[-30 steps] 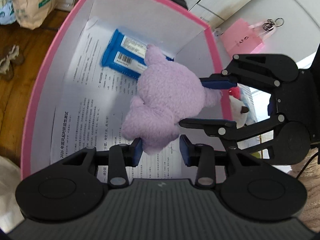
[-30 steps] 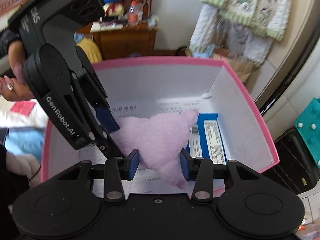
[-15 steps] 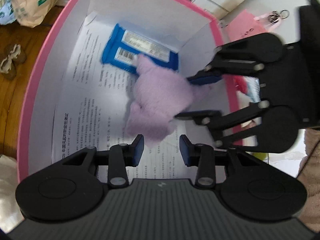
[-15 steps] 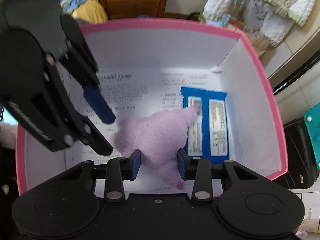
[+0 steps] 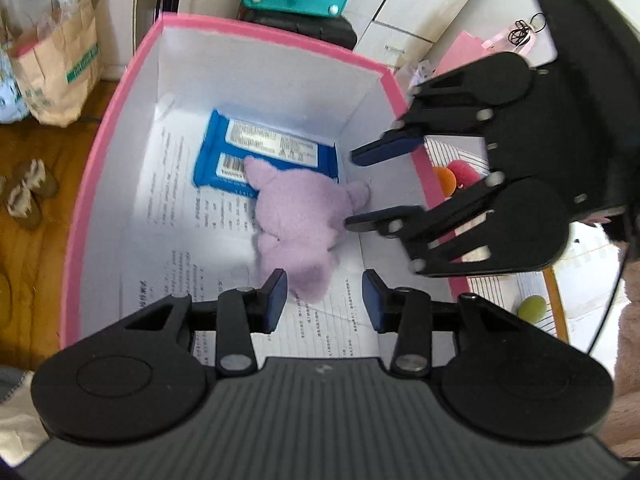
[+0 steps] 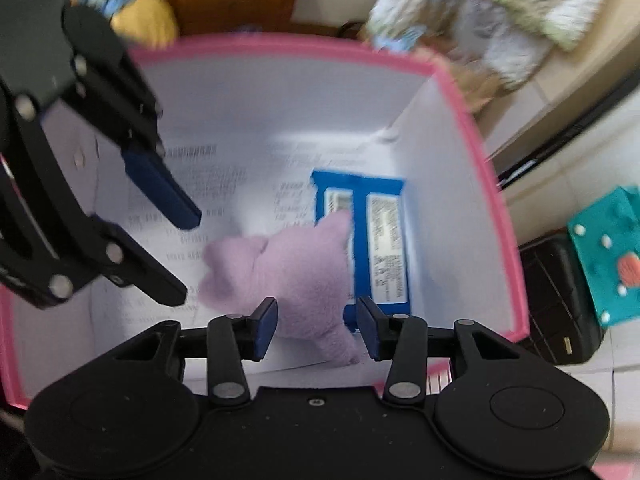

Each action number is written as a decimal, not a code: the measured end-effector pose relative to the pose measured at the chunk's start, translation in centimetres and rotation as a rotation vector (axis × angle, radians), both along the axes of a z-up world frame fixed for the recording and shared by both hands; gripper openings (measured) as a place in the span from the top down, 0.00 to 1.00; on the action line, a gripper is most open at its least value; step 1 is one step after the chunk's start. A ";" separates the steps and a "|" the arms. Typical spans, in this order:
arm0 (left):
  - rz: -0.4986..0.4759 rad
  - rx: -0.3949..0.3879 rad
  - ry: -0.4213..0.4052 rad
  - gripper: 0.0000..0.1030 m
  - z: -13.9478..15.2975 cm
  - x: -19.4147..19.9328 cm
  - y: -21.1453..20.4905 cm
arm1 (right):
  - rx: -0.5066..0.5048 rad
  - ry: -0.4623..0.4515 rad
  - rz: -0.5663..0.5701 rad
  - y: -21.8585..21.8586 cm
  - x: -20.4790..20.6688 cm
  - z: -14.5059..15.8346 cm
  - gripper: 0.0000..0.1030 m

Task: Organize soft objects
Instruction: 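Lower the lilac plush into the box beside the wipes and open the right tool, then withdraw the open right tool up and out of the pink box, then close the left tool on the pink floral cloth while the right tool closes on the green sponge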

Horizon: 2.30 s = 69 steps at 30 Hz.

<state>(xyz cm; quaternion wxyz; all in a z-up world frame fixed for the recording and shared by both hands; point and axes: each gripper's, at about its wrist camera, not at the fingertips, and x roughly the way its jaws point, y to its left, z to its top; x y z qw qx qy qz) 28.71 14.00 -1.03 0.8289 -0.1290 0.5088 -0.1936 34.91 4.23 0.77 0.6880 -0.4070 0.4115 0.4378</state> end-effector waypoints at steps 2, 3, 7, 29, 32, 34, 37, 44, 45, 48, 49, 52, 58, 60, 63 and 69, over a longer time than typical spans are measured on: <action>-0.001 0.022 -0.037 0.60 0.7 -0.6 0.0 | 0.068 -0.017 -0.045 -1.2 -0.8 1.6 0.51; -0.002 0.035 -0.055 0.60 1.1 -1.0 -0.1 | 0.099 -0.024 -0.070 -1.7 -1.3 2.3 0.50; -0.007 0.080 -0.113 0.60 2.4 -2.5 -0.3 | 0.198 0.003 -0.173 -3.6 -2.9 4.0 0.50; -0.038 0.188 -0.257 0.52 9.5 -12.1 -2.7 | 0.445 -0.065 -0.255 -10.5 -14.8 9.6 0.50; -0.053 0.180 -0.281 0.49 10.4 -13.7 -3.1 | 0.471 -0.080 -0.264 -11.8 -16.6 10.3 0.49; -0.074 0.188 -0.298 0.48 10.8 -14.7 -3.5 | 0.484 -0.086 -0.271 -12.8 -17.8 10.5 0.49; -0.102 0.186 -0.327 0.45 11.0 -16.3 -4.3 | 0.494 -0.100 -0.289 -14.1 -19.4 10.4 0.48; -0.144 0.171 -0.332 0.43 9.8 -18.6 -6.0 | 0.490 -0.093 -0.349 -17.4 -22.6 8.3 0.47; -0.143 0.168 -0.329 0.43 9.4 -18.8 -6.2 | 0.491 -0.091 -0.359 -17.9 -22.9 7.9 0.47; -0.143 0.164 -0.326 0.43 8.5 -19.6 -6.6 | 0.497 -0.086 -0.403 -19.4 -23.9 6.5 0.46; -0.143 0.162 -0.328 0.43 8.2 -19.9 -6.8 | 0.500 -0.085 -0.416 -19.9 -24.3 6.0 0.46; -0.147 0.167 -0.332 0.42 7.2 -20.5 -7.5 | 0.508 -0.073 -0.457 -21.3 -25.0 4.2 0.45; -0.153 0.156 -0.331 0.42 4.5 -21.5 -9.4 | 0.531 -0.045 -0.551 -23.7 -25.6 0.9 0.45; -0.143 0.141 -0.329 0.42 3.5 -21.6 -10.0 | 0.543 -0.048 -0.578 -24.6 -25.8 -0.1 0.45; -0.134 0.130 -0.357 0.41 2.5 -21.8 -11.0 | 0.563 -0.046 -0.623 -25.7 -25.9 -1.6 0.44; -0.131 0.116 -0.396 0.41 1.1 -21.2 -13.1 | 0.571 -0.066 -0.679 -27.4 -25.8 -3.6 0.44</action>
